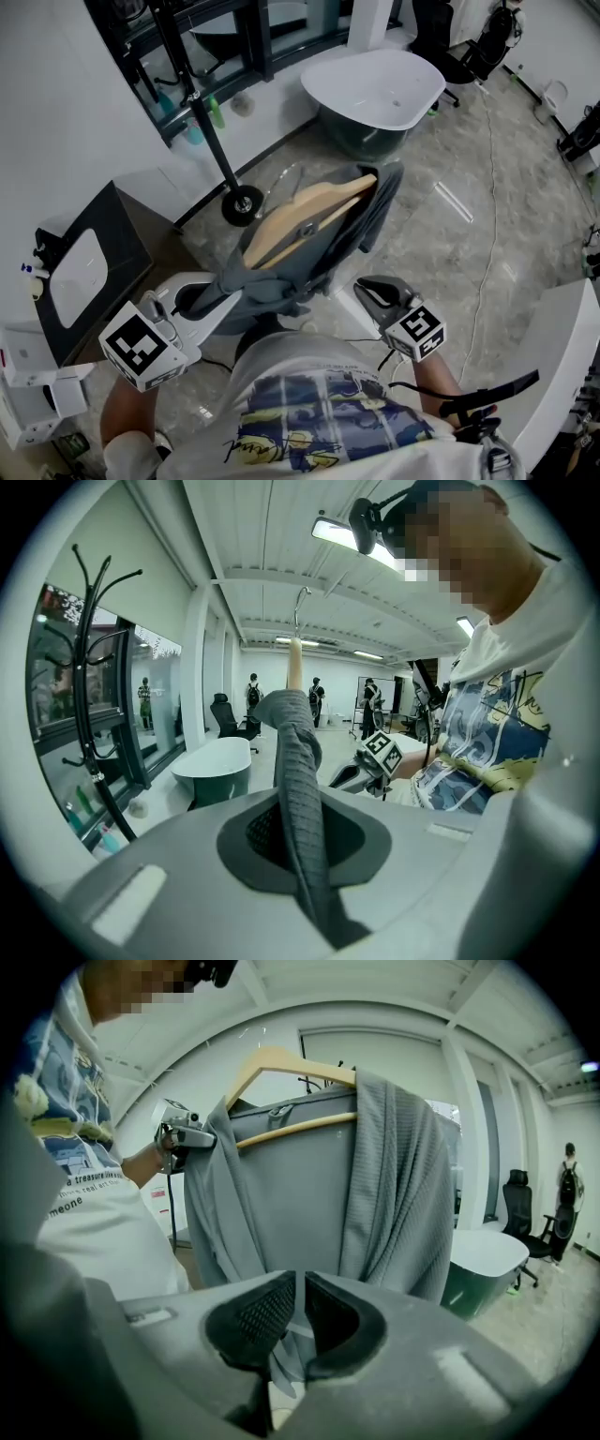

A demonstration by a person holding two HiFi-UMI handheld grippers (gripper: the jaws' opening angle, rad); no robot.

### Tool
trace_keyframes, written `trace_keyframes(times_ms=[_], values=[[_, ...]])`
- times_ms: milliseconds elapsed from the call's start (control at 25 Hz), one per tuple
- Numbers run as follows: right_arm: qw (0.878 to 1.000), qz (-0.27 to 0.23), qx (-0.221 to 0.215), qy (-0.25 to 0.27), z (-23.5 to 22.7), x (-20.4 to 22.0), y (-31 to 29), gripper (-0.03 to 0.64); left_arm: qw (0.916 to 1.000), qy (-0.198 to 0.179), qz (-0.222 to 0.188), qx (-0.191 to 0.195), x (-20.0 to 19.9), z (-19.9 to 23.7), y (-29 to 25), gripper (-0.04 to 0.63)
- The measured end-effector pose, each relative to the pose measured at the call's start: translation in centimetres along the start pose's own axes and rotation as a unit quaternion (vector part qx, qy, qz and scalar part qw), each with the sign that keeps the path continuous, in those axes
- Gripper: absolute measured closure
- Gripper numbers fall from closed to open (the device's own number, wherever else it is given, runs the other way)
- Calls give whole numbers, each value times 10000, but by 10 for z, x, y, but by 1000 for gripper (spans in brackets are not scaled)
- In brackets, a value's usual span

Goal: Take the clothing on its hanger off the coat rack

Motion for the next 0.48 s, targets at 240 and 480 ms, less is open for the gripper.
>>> trace_keyframes(times_ms=[240,480], values=[[9999,10,12,117,0,-5,-1,593,9994,-326,-14,140,4,-10,2,584],[9999,24,-5,124,-1,-5,-3,606,9992,-351,26,184,4,-17,2,584]])
Point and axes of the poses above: the fingertips, and each gripper's own axes: y backward along the fingers, z to its left, x out of its underside, the point moved 1 cm from there along y, backward along the fingers, and after that the axes turned 8 degrees about -x, right-handed, at the moved point
